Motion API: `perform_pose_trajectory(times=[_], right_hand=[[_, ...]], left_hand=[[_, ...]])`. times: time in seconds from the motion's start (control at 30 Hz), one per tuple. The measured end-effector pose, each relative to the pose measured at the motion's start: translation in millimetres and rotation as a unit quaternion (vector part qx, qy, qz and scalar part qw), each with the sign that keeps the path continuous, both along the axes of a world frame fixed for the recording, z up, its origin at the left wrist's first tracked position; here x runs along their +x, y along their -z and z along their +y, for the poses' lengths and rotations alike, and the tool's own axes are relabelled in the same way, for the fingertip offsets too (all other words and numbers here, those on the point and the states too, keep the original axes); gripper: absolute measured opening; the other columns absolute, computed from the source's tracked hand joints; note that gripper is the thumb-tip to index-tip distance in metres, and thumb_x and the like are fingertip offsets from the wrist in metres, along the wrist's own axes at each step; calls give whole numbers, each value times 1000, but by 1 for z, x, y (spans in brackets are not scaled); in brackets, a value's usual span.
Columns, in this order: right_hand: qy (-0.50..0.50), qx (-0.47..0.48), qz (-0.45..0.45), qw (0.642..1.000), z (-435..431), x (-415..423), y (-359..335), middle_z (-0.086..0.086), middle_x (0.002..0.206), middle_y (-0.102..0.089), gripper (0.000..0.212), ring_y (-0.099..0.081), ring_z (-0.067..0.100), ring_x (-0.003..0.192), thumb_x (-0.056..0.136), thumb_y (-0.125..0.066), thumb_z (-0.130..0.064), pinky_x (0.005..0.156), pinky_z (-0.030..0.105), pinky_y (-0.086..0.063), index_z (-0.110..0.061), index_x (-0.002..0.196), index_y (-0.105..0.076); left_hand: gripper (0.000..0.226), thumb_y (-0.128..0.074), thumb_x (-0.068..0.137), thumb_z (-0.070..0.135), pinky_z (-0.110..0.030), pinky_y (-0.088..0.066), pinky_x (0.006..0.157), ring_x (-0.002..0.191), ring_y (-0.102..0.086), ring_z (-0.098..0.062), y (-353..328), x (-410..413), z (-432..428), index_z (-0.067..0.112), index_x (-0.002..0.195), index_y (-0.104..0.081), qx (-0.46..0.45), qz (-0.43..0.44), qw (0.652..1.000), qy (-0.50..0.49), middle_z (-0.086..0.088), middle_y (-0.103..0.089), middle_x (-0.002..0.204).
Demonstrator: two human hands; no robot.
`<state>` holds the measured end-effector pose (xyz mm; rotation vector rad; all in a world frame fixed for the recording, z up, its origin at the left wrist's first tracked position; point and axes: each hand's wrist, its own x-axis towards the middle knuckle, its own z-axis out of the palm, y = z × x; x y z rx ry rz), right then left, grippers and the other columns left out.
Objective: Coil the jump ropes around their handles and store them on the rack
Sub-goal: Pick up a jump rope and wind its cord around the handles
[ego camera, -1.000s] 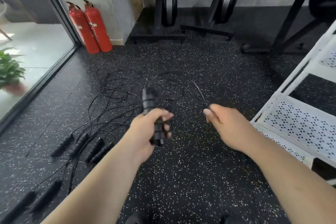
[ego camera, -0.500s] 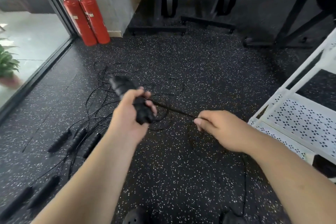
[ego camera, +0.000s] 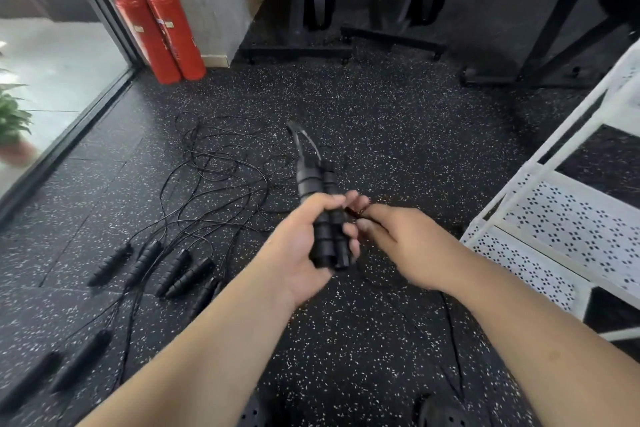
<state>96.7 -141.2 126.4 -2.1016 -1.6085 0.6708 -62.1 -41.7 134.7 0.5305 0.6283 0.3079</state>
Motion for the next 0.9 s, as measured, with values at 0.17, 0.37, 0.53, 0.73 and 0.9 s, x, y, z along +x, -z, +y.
perform_pose_trajectory(times=[0.17, 0.37, 0.53, 0.73, 0.9], right_hand=[[11, -30, 72, 997, -8, 26, -12, -9, 68, -61, 30, -51, 14, 56, 110, -44, -48, 58, 42, -49, -35, 92, -65], [52, 20, 114, 992, -3, 26, -6, -15, 63, -58, 32, -48, 11, 55, 113, -45, -41, 59, 39, -48, -30, 89, -63], [15, 7, 67, 998, 4, 11, 3, -13, 63, -59, 21, -54, -3, 54, 113, -49, -35, 57, 27, -37, -29, 101, -65], [6, -15, 107, 994, -3, 18, -1, -8, 68, -59, 26, -55, 14, 58, 112, -47, -39, 66, 55, -57, -32, 93, -64], [-2, -20, 33, 999, -9, 27, -12, -5, 72, -65, 27, -59, 22, 60, 111, -42, -45, 66, 53, -55, -37, 92, -60]], left_hand=[[51, -73, 84, 15, -30, -54, 65, 68, -59, -12, -7, -20, 53, 10, 134, -64, 7, -14, 981, -194, -6, -73, 116], [44, -70, 90, 16, -33, -56, 67, 71, -63, -16, -5, -18, 39, 7, 133, -68, -15, -7, 989, -144, -21, -68, 133], [48, -65, 91, 20, -28, -52, 62, 67, -56, -12, 1, 4, -8, 8, 137, -67, 7, -7, 1000, 17, -7, -69, 107], [53, -63, 96, 18, -29, -51, 65, 67, -56, -11, -3, -3, 23, 8, 148, -57, 14, -14, 996, -87, -6, -72, 123], [37, -66, 94, 16, -29, -53, 67, 68, -58, -12, -8, -20, 57, 10, 131, -64, 15, -41, 966, -254, -4, -74, 127]])
